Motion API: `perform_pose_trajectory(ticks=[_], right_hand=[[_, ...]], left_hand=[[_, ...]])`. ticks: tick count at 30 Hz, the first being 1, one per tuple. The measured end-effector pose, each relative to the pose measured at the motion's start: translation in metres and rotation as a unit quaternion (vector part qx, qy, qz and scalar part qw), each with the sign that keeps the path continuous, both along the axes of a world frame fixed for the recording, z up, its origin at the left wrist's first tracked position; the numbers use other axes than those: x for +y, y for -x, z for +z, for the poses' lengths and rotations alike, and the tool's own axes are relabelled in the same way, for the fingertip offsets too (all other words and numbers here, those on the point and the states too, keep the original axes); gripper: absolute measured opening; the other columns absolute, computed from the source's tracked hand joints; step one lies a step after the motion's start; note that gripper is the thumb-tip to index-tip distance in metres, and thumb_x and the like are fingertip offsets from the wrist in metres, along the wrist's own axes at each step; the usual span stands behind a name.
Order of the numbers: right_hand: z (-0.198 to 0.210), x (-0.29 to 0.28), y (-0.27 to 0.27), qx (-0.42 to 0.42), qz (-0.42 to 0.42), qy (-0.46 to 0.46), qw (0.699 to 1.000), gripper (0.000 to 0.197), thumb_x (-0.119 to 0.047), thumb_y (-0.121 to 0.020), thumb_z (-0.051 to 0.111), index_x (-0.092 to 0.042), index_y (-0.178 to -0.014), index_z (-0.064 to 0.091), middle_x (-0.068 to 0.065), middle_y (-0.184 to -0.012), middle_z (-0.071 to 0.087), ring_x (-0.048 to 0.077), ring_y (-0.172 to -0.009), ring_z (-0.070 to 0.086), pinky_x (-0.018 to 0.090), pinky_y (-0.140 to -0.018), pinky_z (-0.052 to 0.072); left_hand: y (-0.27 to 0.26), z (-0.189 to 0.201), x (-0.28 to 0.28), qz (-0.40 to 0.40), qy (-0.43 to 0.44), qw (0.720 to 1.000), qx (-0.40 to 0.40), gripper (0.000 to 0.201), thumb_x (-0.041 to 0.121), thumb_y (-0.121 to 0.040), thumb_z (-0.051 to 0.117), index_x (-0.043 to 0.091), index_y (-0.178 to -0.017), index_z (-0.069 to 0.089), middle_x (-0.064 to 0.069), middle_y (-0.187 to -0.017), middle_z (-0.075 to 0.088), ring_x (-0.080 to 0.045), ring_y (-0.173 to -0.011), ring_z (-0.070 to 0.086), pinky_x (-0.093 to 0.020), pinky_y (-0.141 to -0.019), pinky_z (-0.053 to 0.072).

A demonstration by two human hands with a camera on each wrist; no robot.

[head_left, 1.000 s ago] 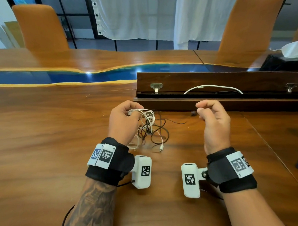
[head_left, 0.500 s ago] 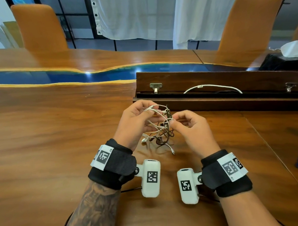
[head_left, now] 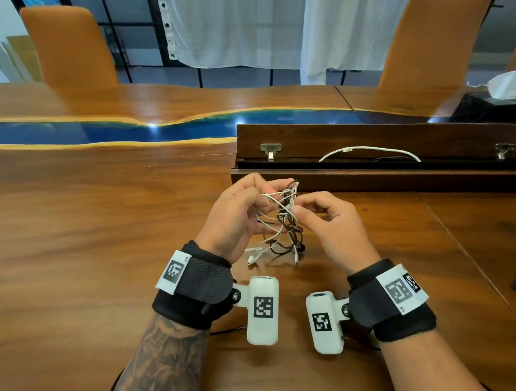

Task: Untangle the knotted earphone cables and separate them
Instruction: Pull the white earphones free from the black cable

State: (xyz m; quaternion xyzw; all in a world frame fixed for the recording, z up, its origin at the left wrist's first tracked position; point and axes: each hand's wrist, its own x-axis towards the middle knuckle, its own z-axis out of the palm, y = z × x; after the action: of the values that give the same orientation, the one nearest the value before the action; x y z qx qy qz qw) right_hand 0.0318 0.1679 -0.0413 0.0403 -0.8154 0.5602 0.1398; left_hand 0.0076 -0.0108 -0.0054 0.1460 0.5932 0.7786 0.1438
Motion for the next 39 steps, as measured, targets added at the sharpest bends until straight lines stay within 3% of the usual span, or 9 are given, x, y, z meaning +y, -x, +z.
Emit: perform_pose_trajectory(ticks=[4, 10, 14, 18, 23, 28, 31, 35, 39], right_hand=[[0.000, 0.002, 0.002, 0.015, -0.024, 0.001, 1.000, 0.016, -0.013, -0.093, 0.066, -0.027, -0.087, 0.070, 0.001, -0.097, 0.067, 0.014, -0.093, 0.062, 0.029, -0.081, 0.049], [0.000, -0.001, 0.003, 0.043, -0.080, 0.041, 0.995, 0.018, -0.010, -0.090, 0.067, -0.023, -0.078, 0.069, 0.001, -0.089, 0.066, 0.008, -0.082, 0.060, 0.012, -0.070, 0.045], [0.001, 0.004, 0.004, 0.023, -0.077, 0.092, 0.993, 0.017, -0.007, -0.095, 0.057, -0.015, -0.082, 0.064, -0.010, -0.070, 0.058, 0.004, -0.066, 0.053, 0.015, -0.060, 0.044], [0.003, 0.000, 0.002, 0.008, -0.044, 0.076, 0.996, 0.014, -0.006, -0.097, 0.053, -0.006, -0.085, 0.060, 0.011, -0.080, 0.061, 0.006, -0.069, 0.057, 0.013, -0.059, 0.046], [0.001, 0.003, 0.003, 0.018, -0.069, 0.056, 0.996, 0.014, -0.011, -0.096, 0.058, -0.016, -0.084, 0.062, 0.007, -0.080, 0.064, 0.014, -0.073, 0.059, 0.029, -0.065, 0.051], [0.005, -0.003, -0.003, 0.049, 0.023, 0.033, 0.998, 0.009, -0.011, -0.096, 0.064, -0.017, -0.090, 0.066, -0.008, -0.079, 0.064, 0.006, -0.073, 0.059, 0.019, -0.066, 0.049], [0.005, -0.003, -0.003, 0.058, 0.027, 0.026, 0.998, 0.012, -0.010, -0.095, 0.065, -0.019, -0.088, 0.067, -0.010, -0.078, 0.064, 0.005, -0.072, 0.058, 0.018, -0.065, 0.048], [0.003, -0.002, 0.001, 0.039, -0.011, 0.057, 0.998, 0.016, -0.007, -0.097, 0.060, -0.018, -0.087, 0.064, 0.004, -0.084, 0.068, 0.015, -0.079, 0.063, 0.026, -0.071, 0.054], [0.003, -0.009, 0.000, 0.017, 0.011, 0.167, 0.986, 0.019, 0.000, -0.098, 0.054, -0.014, -0.086, 0.062, 0.007, -0.085, 0.074, 0.023, -0.087, 0.071, 0.035, -0.079, 0.059]], left_hand=[[0.002, 0.001, 0.000, 0.036, -0.007, 0.999, -0.012, 0.023, -0.005, -0.095, 0.041, 0.010, -0.084, 0.053, -0.014, -0.116, 0.073, -0.034, -0.102, 0.069, -0.055, -0.081, 0.056], [0.010, -0.007, -0.002, 0.140, 0.093, 0.985, -0.031, 0.019, 0.002, -0.096, 0.050, 0.014, -0.094, 0.064, -0.002, -0.075, 0.057, -0.010, -0.053, 0.045, -0.030, -0.056, 0.047], [0.008, -0.005, -0.001, 0.128, 0.168, 0.978, 0.004, 0.021, 0.015, -0.095, 0.057, 0.020, -0.111, 0.070, 0.009, -0.091, 0.063, -0.008, -0.084, 0.058, -0.025, -0.076, 0.045], [0.006, -0.002, 0.004, 0.129, 0.154, 0.977, 0.073, 0.044, 0.031, -0.094, 0.061, 0.026, -0.137, 0.056, 0.012, -0.130, 0.058, 0.009, -0.114, 0.052, -0.012, -0.082, 0.039], [0.007, -0.002, 0.000, 0.074, 0.093, 0.992, 0.046, 0.045, 0.039, -0.085, 0.050, 0.030, -0.127, 0.065, 0.011, -0.130, 0.065, -0.004, -0.126, 0.053, -0.032, -0.102, 0.039], [0.003, -0.011, 0.011, 0.083, 0.230, 0.962, 0.123, 0.026, 0.041, -0.091, 0.069, 0.021, -0.105, 0.075, 0.002, -0.092, 0.075, -0.003, -0.083, 0.066, -0.017, -0.071, 0.052], [0.003, -0.014, 0.011, 0.078, 0.225, 0.963, 0.129, 0.018, 0.031, -0.090, 0.073, 0.016, -0.096, 0.079, -0.006, -0.088, 0.076, -0.024, -0.084, 0.069, -0.036, -0.077, 0.056], [0.006, -0.013, 0.010, 0.101, 0.191, 0.972, 0.097, 0.006, 0.010, -0.091, 0.070, 0.012, -0.089, 0.076, 0.001, -0.082, 0.074, -0.007, -0.071, 0.064, -0.019, -0.067, 0.053], [0.010, -0.014, 0.012, 0.131, 0.160, 0.978, 0.040, 0.007, 0.005, -0.089, 0.065, 0.002, -0.086, 0.070, -0.009, -0.085, 0.068, -0.015, -0.076, 0.061, -0.026, -0.067, 0.052]])
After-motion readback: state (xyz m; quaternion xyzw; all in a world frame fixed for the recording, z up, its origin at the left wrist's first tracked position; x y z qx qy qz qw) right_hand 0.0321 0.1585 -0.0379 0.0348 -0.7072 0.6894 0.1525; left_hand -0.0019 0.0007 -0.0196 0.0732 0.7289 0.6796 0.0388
